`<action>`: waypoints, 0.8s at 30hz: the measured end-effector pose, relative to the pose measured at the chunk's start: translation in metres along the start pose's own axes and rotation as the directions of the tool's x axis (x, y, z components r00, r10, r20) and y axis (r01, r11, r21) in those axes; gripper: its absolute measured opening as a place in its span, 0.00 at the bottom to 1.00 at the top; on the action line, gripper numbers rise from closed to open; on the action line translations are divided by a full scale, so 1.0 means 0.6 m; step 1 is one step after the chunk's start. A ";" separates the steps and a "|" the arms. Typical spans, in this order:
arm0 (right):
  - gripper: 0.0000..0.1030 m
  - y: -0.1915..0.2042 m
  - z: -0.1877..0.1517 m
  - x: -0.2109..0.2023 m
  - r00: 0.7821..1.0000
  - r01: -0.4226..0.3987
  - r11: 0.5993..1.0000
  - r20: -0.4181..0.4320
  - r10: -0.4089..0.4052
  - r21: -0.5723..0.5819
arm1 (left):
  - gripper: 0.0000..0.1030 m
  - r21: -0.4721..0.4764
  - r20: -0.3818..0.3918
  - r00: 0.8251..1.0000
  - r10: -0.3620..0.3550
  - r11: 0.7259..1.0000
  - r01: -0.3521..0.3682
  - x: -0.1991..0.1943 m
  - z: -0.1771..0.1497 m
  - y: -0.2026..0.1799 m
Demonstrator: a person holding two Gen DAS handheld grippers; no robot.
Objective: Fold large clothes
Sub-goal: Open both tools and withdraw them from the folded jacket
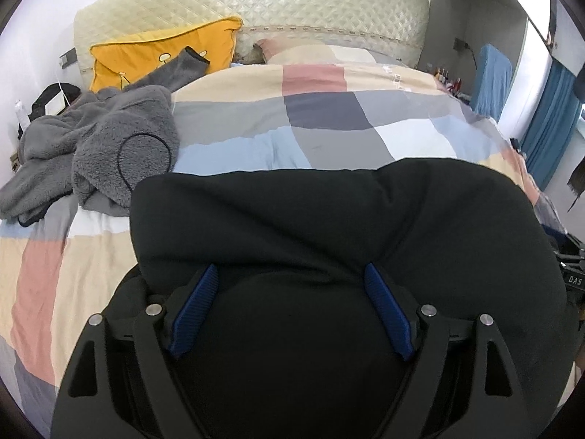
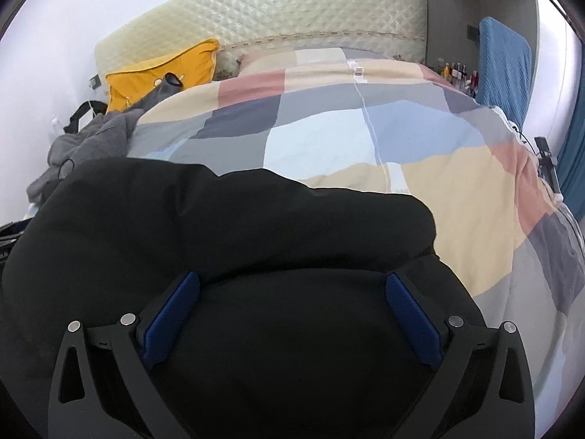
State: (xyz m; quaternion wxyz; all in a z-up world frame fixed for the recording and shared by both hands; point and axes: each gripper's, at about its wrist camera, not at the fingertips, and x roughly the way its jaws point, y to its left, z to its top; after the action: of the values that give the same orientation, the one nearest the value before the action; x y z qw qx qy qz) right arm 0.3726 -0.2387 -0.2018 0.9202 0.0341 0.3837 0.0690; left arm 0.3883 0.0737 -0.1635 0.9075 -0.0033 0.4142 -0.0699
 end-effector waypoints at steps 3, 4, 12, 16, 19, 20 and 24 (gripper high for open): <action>0.99 0.000 0.006 -0.026 1.000 -0.003 1.000 0.018 0.002 0.021 | 0.84 0.001 0.013 1.000 0.018 1.000 -0.018 -0.013 0.000 -0.003; 0.99 0.000 0.009 -0.042 0.999 -0.014 0.999 0.035 0.013 0.035 | 0.85 0.003 0.017 1.000 0.020 1.000 -0.020 -0.020 0.000 -0.004; 0.99 0.028 0.030 -0.190 0.983 -0.071 0.997 0.173 0.063 0.039 | 0.88 -0.020 0.082 0.996 -0.023 1.000 0.024 -0.138 0.020 -0.031; 1.00 0.052 0.052 -0.300 0.962 -0.089 0.996 0.262 0.079 0.025 | 0.89 0.015 0.148 0.988 -0.033 0.999 0.032 -0.234 0.035 -0.063; 1.00 0.079 0.067 -0.389 0.937 -0.097 0.995 0.337 0.093 -0.005 | 0.91 0.035 0.209 0.977 -0.048 0.999 0.041 -0.319 0.047 -0.085; 1.00 0.089 0.070 -0.418 0.928 -0.098 0.995 0.359 0.098 -0.018 | 0.92 0.034 0.232 0.971 -0.054 0.998 0.048 -0.352 0.052 -0.091; 1.00 0.123 0.074 -0.518 0.903 -0.113 0.992 0.410 0.125 -0.053 | 0.95 0.004 0.310 0.946 -0.091 0.996 0.095 -0.462 0.057 -0.100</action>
State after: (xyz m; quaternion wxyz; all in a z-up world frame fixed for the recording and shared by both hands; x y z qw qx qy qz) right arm 0.1802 -0.2136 0.0560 0.9749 0.0583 0.1770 0.1215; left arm 0.2274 0.0485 0.0709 0.9569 -0.0386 0.2664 -0.1090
